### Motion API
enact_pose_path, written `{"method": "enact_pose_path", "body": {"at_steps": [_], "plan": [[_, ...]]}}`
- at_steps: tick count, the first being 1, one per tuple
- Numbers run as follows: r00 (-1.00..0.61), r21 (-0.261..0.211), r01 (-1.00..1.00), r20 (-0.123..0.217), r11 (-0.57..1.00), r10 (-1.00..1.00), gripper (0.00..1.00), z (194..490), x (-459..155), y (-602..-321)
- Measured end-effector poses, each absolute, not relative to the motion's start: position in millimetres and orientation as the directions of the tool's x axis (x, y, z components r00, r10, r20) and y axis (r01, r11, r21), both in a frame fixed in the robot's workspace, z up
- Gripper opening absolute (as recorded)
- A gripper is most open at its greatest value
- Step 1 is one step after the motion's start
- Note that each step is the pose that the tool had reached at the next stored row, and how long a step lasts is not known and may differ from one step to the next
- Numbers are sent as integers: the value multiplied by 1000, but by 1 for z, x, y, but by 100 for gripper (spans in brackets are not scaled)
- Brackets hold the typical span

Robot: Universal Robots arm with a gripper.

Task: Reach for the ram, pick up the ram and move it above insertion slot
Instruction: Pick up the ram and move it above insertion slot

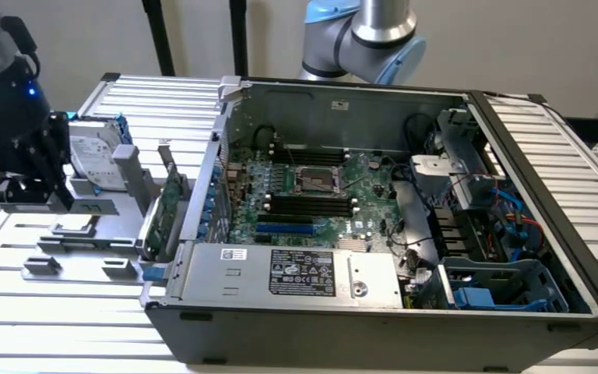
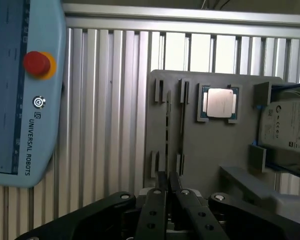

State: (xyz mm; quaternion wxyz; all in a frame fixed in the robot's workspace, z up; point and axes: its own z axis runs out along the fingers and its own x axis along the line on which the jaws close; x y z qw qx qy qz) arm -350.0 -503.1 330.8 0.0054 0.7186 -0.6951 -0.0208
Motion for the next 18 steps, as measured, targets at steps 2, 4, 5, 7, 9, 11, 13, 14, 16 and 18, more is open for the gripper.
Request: {"method": "enact_pose_path", "body": {"at_steps": [2, 4, 5, 7, 9, 11, 13, 14, 16, 18], "plan": [[36, 38, -999, -24, -37, -999, 13, 339, -346, -503], [38, 40, -998, -26, -39, -999, 13, 345, -340, -503], [39, 40, -998, -27, -40, -999, 13, 348, -337, -503], [39, 42, -998, -30, -41, -999, 13, 353, -331, -503], [40, 43, -998, -32, -41, -999, 13, 356, -325, -503], [40, 44, -998, -34, -42, -999, 13, 360, -318, -503], [41, 45, -998, -36, -42, -999, 13, 364, -311, -503], [41, 45, -998, -37, -43, -998, 13, 366, -308, -503], [41, 46, -998, -40, -43, -998, 13, 370, -302, -502], [41, 47, -998, -42, -43, -998, 13, 374, -295, -502]]}}
